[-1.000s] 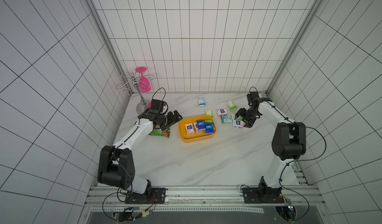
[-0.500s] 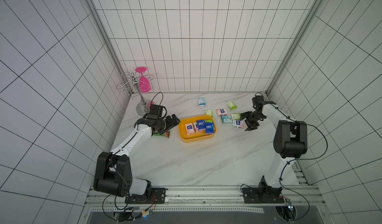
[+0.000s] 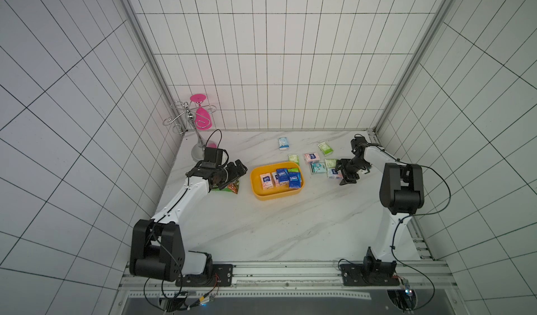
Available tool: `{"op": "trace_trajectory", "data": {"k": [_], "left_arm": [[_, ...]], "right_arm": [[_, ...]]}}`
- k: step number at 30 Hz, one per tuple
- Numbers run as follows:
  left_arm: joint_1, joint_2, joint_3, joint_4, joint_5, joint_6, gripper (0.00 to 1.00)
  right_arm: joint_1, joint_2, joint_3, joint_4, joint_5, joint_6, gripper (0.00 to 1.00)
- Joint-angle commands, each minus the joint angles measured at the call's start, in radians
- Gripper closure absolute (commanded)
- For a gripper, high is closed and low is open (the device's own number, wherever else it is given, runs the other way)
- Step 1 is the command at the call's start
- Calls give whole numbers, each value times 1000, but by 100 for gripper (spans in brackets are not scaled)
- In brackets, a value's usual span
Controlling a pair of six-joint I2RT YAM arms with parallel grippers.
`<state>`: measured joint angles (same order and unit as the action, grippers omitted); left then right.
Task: Put the pocket tissues into the storage box
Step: Pick up the pocket tissues from the center of the board.
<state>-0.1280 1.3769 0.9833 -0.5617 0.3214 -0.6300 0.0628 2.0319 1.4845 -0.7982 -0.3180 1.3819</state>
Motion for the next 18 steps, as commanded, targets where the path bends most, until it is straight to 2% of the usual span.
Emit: {"op": "trace_trajectory", "data": {"k": [1,18], "left_arm": [[12,-20,-7,3,-7,21,3],[30,23,9,3,22,46,3]], "right_arm": [[-4,7,20,-1,45,46,22],[43,-60,33,11,114,86,23]]}}
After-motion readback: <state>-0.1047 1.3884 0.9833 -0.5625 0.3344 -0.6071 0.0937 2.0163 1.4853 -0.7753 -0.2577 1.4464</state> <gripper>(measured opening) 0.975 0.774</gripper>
